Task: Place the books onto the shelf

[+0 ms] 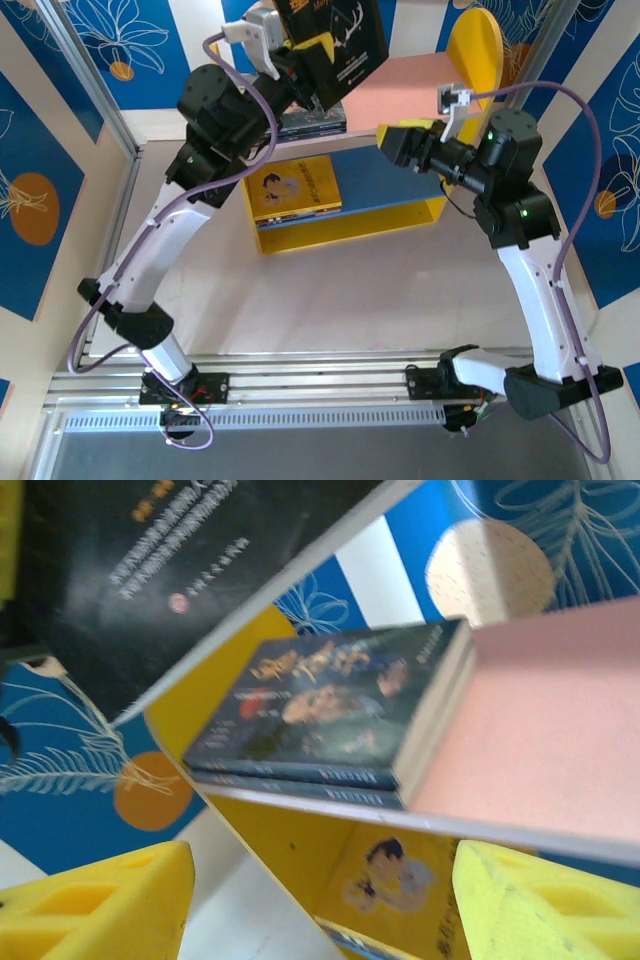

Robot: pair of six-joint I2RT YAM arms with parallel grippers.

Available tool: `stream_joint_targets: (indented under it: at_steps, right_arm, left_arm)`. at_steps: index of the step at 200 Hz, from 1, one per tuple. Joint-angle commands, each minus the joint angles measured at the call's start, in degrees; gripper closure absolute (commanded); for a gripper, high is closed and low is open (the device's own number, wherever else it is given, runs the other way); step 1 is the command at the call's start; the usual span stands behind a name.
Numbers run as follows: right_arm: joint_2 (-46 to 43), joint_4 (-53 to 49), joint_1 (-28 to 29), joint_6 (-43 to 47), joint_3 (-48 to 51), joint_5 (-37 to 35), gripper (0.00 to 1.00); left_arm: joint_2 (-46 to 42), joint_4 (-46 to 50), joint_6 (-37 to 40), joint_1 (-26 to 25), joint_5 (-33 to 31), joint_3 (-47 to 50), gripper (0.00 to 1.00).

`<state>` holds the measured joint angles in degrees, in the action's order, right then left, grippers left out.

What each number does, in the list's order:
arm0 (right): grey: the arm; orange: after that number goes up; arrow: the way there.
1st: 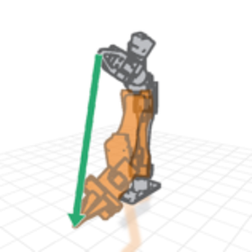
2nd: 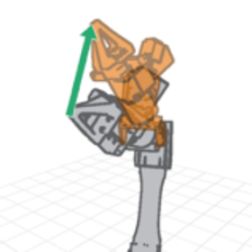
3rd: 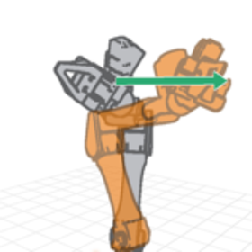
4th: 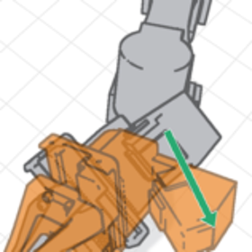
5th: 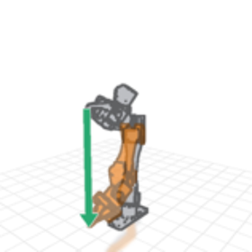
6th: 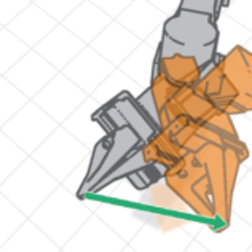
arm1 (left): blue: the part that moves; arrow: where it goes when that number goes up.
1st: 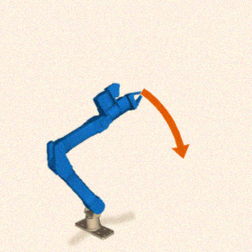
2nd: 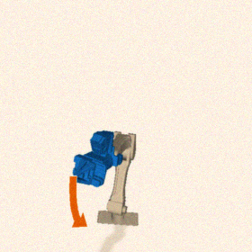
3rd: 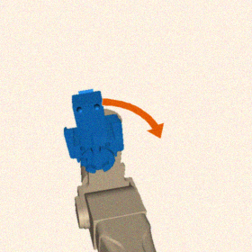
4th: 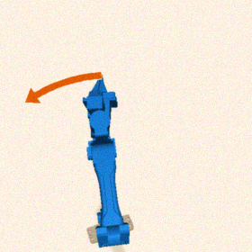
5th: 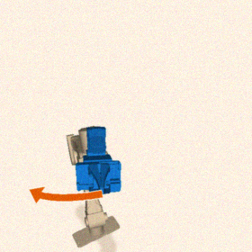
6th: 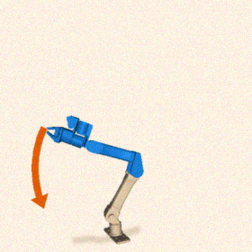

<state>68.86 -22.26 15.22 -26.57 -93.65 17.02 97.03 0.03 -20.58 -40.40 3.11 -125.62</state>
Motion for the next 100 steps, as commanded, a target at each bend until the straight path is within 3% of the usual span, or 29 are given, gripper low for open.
stream_joint_targets:
  at_steps: [1, 65, 100]
  right_arm:
    - [2.1, 10.4, -1.2, -8.3, -1.3, 8.0, 0.29]
    - [8.4, 30.1, -1.4, -21.3, -2.3, 11.1, 0.22]
    - [11.9, 36.2, -1.4, -26.0, -4.4, 11.7, 0.07]
  left_arm:
    - [1.2, -6.9, -2.9, 1.4, 2.1, -6.2, 1.0]
    - [3.8, -13.3, -12.1, 4.9, 7.1, -7.9, 1.0]
    - [4.3, -15.7, -15.0, 5.0, 10.2, -7.1, 1.0]
